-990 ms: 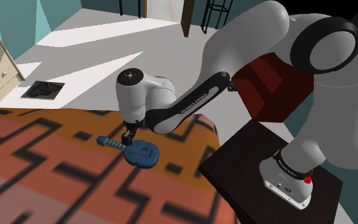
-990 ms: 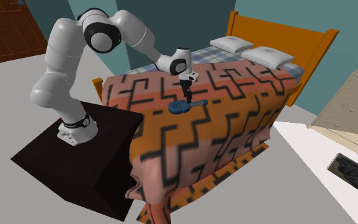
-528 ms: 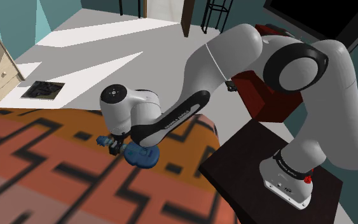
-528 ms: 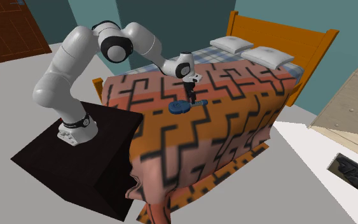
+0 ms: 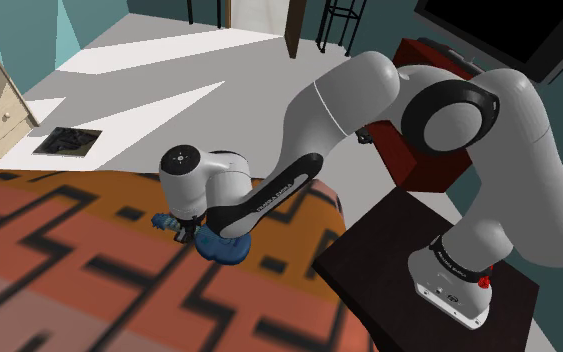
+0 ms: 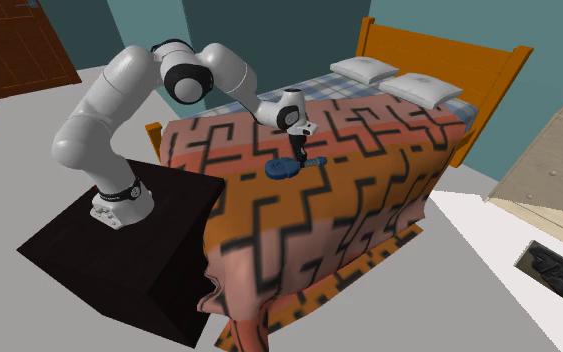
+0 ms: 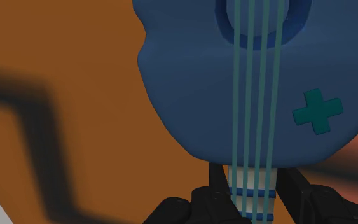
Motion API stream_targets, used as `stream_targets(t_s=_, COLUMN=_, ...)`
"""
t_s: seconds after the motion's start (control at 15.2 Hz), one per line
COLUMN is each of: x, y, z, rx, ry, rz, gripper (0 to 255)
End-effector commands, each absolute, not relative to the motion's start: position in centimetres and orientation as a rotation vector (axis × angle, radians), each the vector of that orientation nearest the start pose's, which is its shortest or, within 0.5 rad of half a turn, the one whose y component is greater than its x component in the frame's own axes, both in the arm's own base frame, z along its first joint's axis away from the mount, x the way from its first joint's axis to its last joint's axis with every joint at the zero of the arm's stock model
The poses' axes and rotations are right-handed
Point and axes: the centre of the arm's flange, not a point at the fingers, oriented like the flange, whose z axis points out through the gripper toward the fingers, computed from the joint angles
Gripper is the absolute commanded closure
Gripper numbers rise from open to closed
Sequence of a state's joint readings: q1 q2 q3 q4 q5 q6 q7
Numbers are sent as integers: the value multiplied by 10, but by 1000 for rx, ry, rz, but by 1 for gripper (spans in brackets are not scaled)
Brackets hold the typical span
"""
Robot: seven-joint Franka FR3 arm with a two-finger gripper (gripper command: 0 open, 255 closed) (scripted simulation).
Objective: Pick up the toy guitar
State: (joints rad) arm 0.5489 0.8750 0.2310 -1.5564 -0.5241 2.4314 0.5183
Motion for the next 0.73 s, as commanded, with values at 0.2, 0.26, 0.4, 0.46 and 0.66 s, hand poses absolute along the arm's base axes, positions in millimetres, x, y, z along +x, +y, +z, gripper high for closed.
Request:
stream_targets(t_s=0.2, x=514, y=475, z=140, rx=-3114, ry=-916, rz=-220, gripper=255)
stream_targets(t_s=0.26, x=514, y=475, z=140, rx=-3114, ry=-916, rz=-220, gripper=255)
stream_targets(t_s=0.4, x=514, y=475, z=140, rx=-3114, ry=-916, rz=-220, gripper=255)
stream_targets(t_s=0.46, x=514, y=475, z=139, rx=-3114, ry=-916, rz=-220, gripper=255)
stream_targets(t_s=0.66, x=514, y=475, z=155, rx=-3114, ry=-916, rz=-220, gripper=255)
